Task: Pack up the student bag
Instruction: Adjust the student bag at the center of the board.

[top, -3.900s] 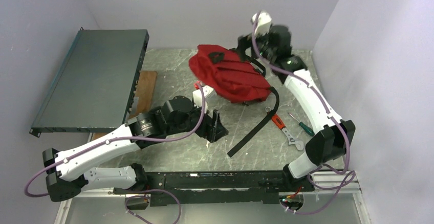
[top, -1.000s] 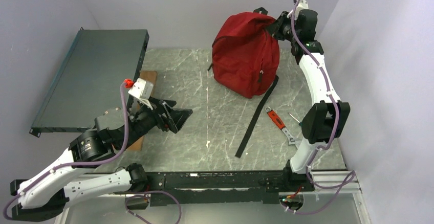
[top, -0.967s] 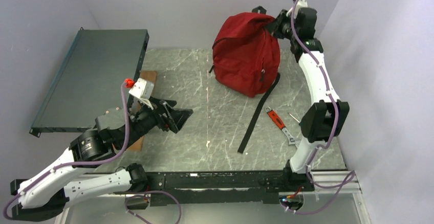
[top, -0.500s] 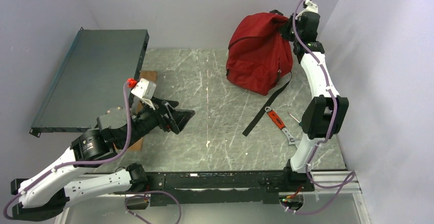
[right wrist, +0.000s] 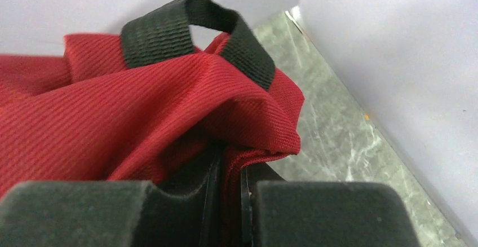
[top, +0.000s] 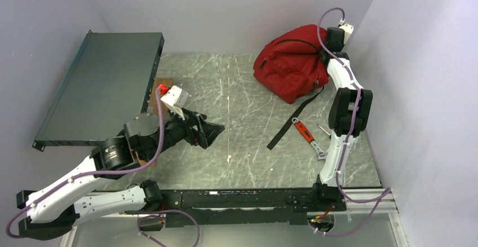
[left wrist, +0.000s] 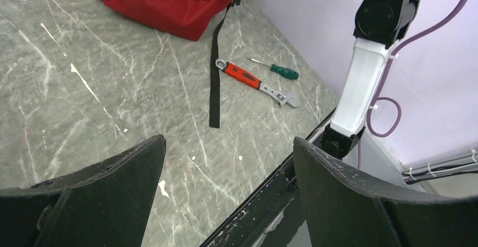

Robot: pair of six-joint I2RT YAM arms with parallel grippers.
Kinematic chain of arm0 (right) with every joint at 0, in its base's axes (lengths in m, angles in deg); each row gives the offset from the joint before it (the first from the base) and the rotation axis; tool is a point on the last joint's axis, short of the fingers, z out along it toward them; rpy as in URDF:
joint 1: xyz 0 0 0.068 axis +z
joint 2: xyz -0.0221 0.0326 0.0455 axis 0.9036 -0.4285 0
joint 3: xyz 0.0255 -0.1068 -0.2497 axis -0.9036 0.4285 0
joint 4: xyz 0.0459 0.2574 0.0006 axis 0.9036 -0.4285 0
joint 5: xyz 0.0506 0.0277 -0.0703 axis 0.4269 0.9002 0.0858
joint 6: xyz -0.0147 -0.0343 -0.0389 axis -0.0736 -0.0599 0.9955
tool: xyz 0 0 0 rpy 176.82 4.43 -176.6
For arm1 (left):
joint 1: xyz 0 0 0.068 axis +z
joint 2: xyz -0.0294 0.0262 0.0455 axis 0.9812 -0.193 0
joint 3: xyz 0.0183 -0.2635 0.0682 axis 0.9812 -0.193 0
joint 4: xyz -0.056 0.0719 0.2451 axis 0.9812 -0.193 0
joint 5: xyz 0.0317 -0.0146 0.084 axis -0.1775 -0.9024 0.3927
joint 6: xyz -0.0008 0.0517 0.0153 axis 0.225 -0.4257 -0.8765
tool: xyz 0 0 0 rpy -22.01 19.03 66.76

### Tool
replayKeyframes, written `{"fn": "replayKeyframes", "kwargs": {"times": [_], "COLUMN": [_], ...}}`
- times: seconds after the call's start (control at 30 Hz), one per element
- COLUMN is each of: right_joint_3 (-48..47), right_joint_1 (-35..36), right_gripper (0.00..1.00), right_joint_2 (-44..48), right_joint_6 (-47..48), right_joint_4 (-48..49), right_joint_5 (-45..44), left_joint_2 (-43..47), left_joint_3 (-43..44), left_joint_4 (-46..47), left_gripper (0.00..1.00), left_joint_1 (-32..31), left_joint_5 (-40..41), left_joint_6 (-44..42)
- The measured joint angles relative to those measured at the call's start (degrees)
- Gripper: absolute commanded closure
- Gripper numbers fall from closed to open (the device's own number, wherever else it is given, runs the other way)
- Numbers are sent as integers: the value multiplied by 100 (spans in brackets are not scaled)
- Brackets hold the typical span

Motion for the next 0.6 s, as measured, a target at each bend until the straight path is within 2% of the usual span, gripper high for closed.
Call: {"fn": "replayKeyframes", "kwargs": {"times": [0.13, 0.23, 0.37, 0.5, 0.6], "right_joint_3": [107, 678, 1189, 977, 741], "right_joint_1": [-227, -39, 1045, 2457, 3246], "right_gripper": [100, 100, 100, 100, 100], "right_joint_2": [-168, 273, 1379, 2221, 2297], "right_joint_6": [-57, -7, 127, -177, -560], "right_joint_4": [-136, -101, -393, -439, -599], "right_joint_5": [323, 343, 144, 944, 1547], "left_joint_2": [-251, -426, -455, -203, 164], "left_joint_3": [37, 37, 37, 35, 31], "left_joint_4": [39, 68, 114, 133, 136], "left_gripper": [11, 12, 12, 13, 13], "left_joint_1": [0, 0, 2, 2, 2], "left_joint_5": [-122, -205, -291, -295, -243], "left_joint_6": [-22, -28, -22, -15, 2]}}
